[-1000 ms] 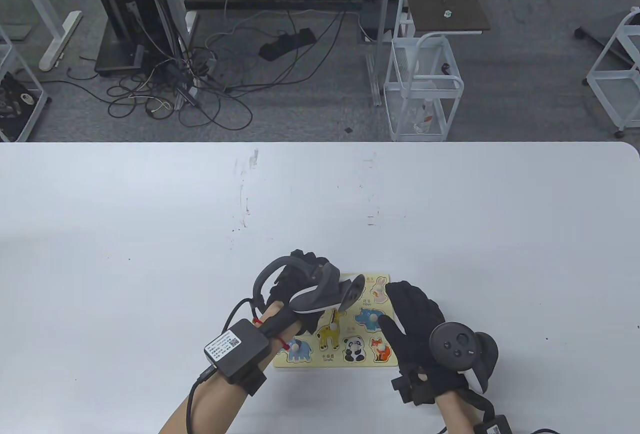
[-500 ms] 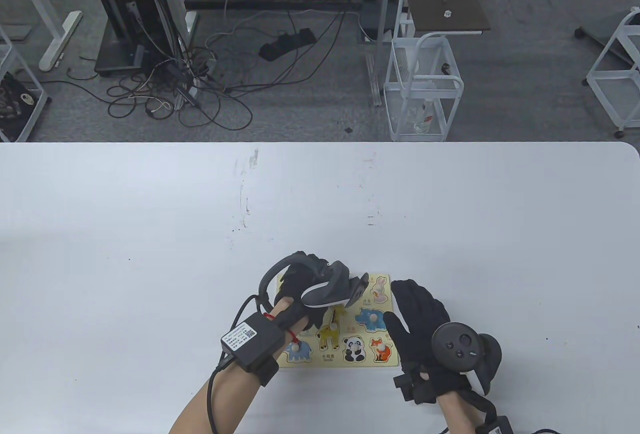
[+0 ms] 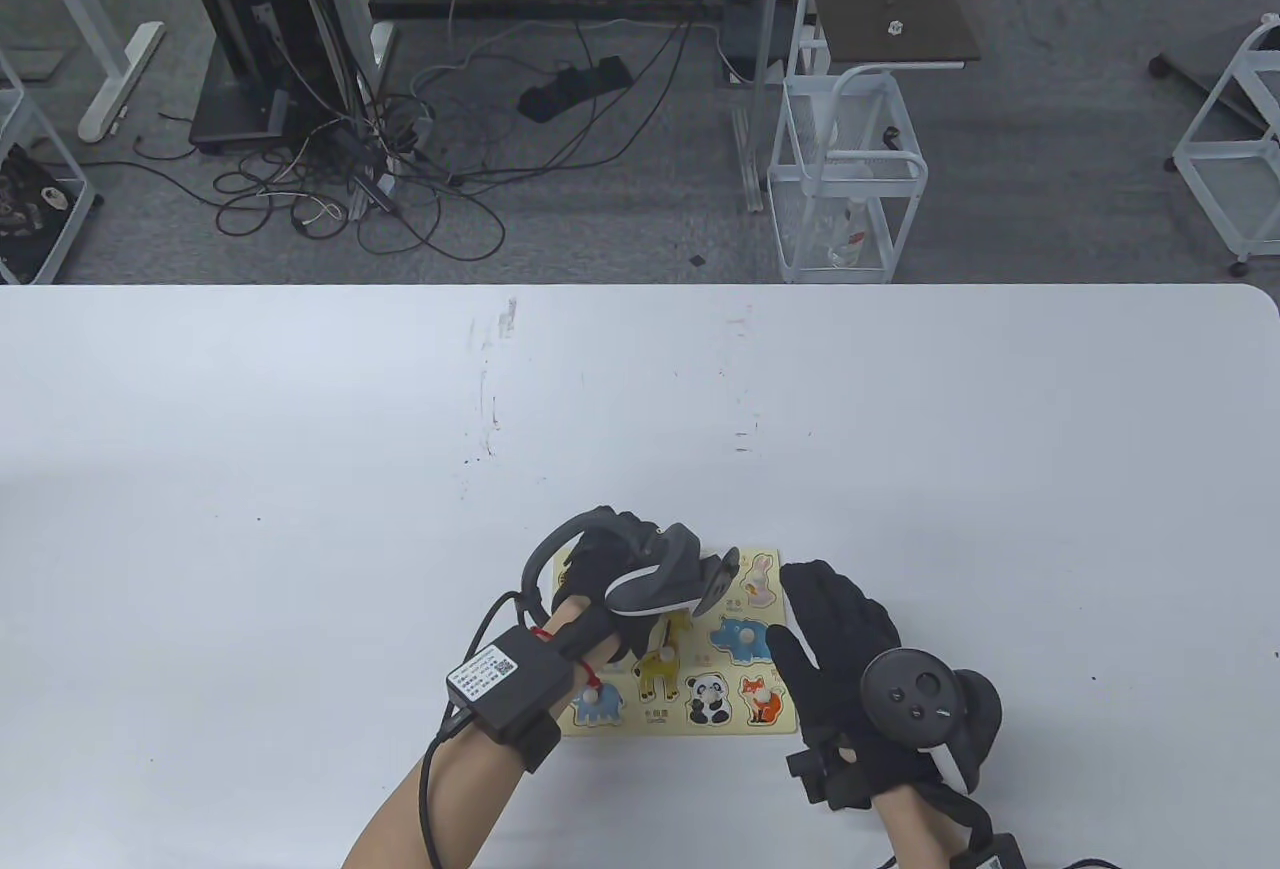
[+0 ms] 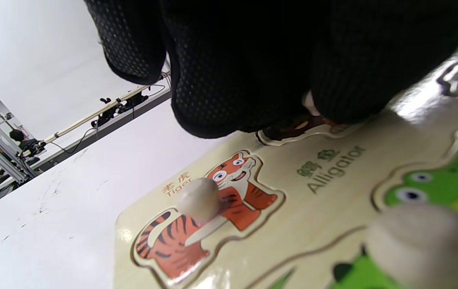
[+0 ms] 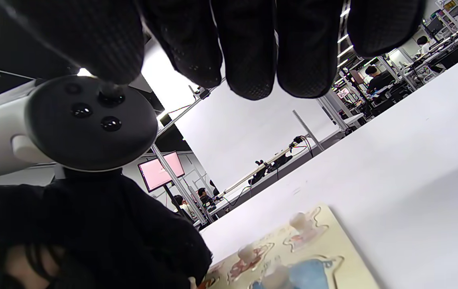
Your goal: Fit puzzle pieces into frame
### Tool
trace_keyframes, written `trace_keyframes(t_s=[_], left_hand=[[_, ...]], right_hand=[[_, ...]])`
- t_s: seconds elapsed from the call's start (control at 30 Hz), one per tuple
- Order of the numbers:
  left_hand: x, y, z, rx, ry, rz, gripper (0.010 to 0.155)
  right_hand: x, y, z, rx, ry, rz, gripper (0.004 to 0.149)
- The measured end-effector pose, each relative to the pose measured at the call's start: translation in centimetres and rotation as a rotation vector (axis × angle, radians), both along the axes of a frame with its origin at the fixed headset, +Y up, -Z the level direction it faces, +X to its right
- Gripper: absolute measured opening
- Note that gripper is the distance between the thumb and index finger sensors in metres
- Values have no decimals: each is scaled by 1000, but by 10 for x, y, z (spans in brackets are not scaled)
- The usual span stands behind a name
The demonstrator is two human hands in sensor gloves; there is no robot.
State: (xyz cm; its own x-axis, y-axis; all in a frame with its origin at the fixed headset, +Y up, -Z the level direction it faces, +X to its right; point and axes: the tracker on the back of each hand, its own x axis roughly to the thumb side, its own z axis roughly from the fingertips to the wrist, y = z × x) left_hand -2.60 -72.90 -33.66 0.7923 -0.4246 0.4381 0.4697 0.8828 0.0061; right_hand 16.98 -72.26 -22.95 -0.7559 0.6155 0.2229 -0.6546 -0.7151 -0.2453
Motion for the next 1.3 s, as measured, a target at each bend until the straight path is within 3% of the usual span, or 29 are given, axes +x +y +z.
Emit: trace_keyframes(t_s=[0.43, 0.6, 0.8, 0.97, 1.1, 1.3], left_hand=[[-8, 3, 0, -46, 64, 64, 53], [-26, 26, 11, 16, 76, 116, 57], [-68, 66, 44, 96, 107, 374, 55], [-104, 84, 77, 148, 144, 603, 57], [-131, 81, 105, 171, 173, 808, 59], [-147, 63, 124, 159, 213, 903, 60]], right_hand=[[-2, -2, 0, -14, 1, 27, 64], [-4, -3, 0, -11, 11, 40, 64], [-5, -6, 0, -18, 4, 62, 64], [-8, -8, 1, -23, 14, 72, 64], [-11, -8, 2, -14, 17, 79, 64], [-8, -12, 1, -32, 22, 69, 65]])
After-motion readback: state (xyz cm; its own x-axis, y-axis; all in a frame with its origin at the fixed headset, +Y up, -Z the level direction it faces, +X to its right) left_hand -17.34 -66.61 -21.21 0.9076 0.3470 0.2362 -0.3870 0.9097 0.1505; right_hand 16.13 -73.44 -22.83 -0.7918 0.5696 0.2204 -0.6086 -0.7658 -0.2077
